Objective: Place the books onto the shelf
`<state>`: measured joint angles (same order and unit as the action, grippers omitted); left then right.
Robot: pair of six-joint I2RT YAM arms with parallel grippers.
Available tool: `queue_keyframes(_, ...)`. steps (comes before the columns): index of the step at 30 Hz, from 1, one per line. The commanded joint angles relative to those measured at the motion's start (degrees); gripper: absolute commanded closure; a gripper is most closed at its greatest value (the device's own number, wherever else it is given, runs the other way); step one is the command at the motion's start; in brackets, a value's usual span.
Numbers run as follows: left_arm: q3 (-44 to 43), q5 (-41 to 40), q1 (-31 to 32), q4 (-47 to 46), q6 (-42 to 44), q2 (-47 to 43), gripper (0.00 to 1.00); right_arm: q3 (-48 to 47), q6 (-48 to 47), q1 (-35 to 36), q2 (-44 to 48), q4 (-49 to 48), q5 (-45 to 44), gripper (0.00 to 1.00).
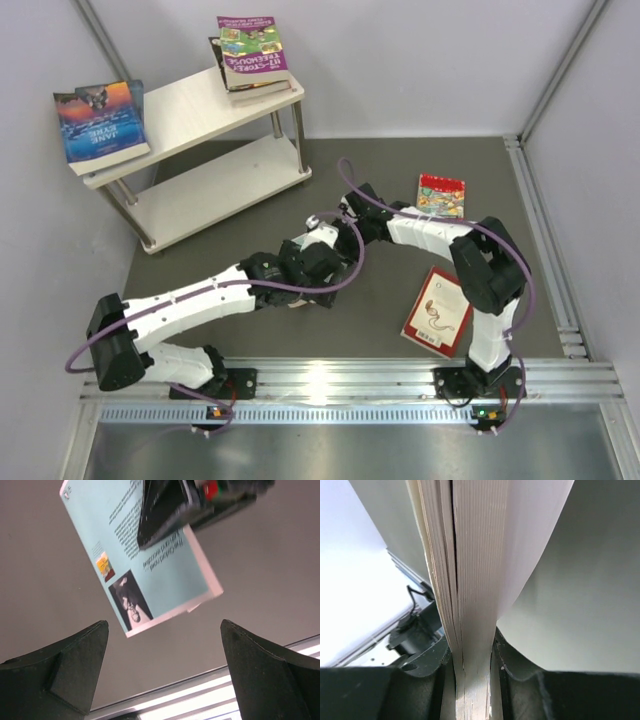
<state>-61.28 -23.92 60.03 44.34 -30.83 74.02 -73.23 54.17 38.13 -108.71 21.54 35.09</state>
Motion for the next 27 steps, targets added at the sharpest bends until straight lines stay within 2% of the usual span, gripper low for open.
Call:
queue_keyframes(1, -1.7, -8.5, 3.1, 2.0, 0.9, -0.5, 0.01, -5.0, -1.3, -2.8, 4.7, 3.8, 5.3, 1.00)
queue_keyframes(9, -4.0, -14.3, 8.2, 5.4, 2.8, 6.7, 0.03, -5.8, -4.7, -4.4, 5.9, 10.0, 10.0, 1.00)
queue_keyframes(21, -4.8, -9.9, 8.8, 0.0, 10.1, 9.9, 0.09, -2.1, -6.8, -4.5, 8.6, 12.5, 14.1, 1.00)
queue_keyframes(26, -6.8, -11.5, 9.4, 0.4, 10.4, 13.5, 0.10, -1.9, -7.1, -3.9, 8.2, 13.0, 16.1, 1.00)
queue_keyframes(27, -7.3, -12.2, 9.6, 0.8, 10.3, 14.7, 0.13, -2.0, -7.3, -3.9, 8.1, 13.3, 16.5, 1.00)
